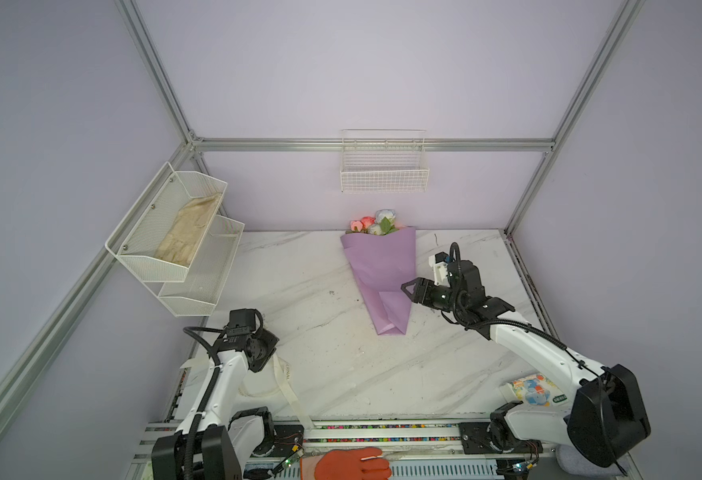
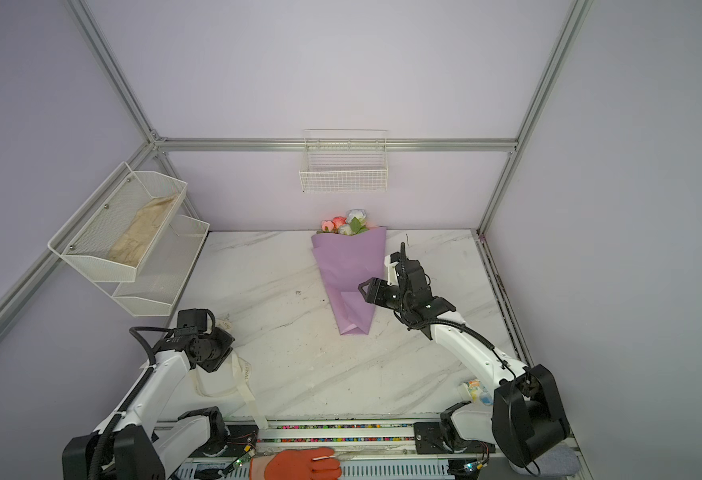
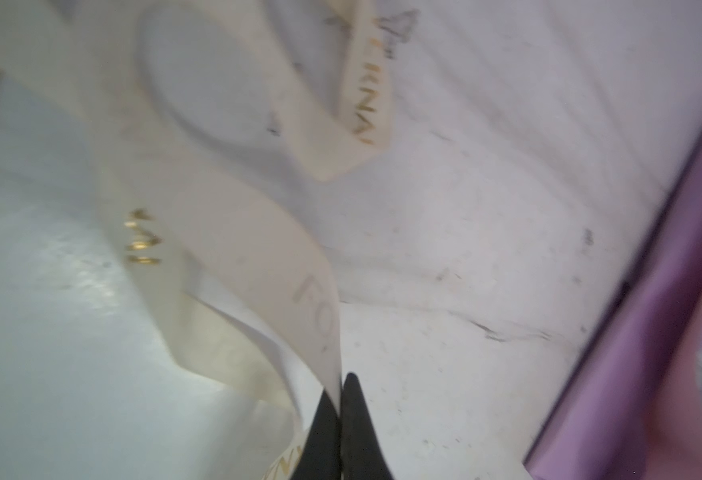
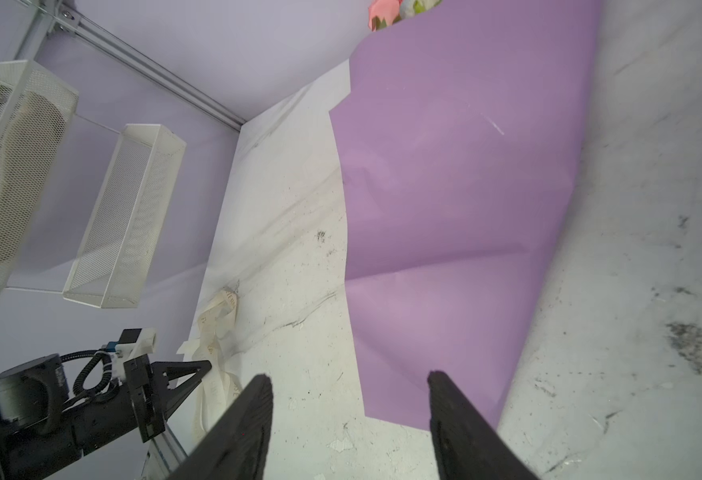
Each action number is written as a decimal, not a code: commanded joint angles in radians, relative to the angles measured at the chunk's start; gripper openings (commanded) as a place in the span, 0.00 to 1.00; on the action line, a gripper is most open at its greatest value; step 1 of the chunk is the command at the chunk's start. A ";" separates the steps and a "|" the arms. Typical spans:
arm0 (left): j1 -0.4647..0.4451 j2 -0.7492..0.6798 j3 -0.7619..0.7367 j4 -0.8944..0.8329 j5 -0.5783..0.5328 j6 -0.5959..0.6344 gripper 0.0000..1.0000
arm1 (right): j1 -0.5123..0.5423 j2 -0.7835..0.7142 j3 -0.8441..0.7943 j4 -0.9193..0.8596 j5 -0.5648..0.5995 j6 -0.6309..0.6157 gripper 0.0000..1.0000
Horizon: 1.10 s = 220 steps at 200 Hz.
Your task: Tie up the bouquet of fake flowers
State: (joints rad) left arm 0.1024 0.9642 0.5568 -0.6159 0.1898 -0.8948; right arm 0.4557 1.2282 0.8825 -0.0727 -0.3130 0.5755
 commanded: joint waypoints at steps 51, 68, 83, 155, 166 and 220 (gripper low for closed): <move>-0.537 0.075 0.224 0.156 0.068 -0.059 0.00 | -0.003 -0.097 -0.104 0.159 -0.115 0.020 0.78; -0.643 0.137 0.309 0.174 0.057 -0.020 0.00 | 0.003 -0.046 -0.142 0.288 -0.269 0.074 0.64; -0.690 0.186 0.369 0.192 0.053 -0.012 0.00 | 0.043 0.009 -0.151 0.353 -0.361 0.088 0.51; -0.714 0.225 0.416 0.321 0.065 -0.084 0.00 | 0.404 0.025 -0.269 0.543 -0.027 -0.104 0.60; -0.716 0.223 0.409 0.320 0.073 -0.085 0.00 | 0.420 0.042 -0.283 0.600 0.009 -0.112 0.62; -0.718 0.201 0.393 0.324 0.078 -0.094 0.00 | 0.434 0.205 -0.251 0.773 0.044 -0.124 0.65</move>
State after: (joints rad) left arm -0.6102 1.1927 0.8772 -0.3328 0.2577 -0.9775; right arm 0.8822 1.3727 0.5964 0.5800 -0.3233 0.4816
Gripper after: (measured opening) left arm 0.047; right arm 0.662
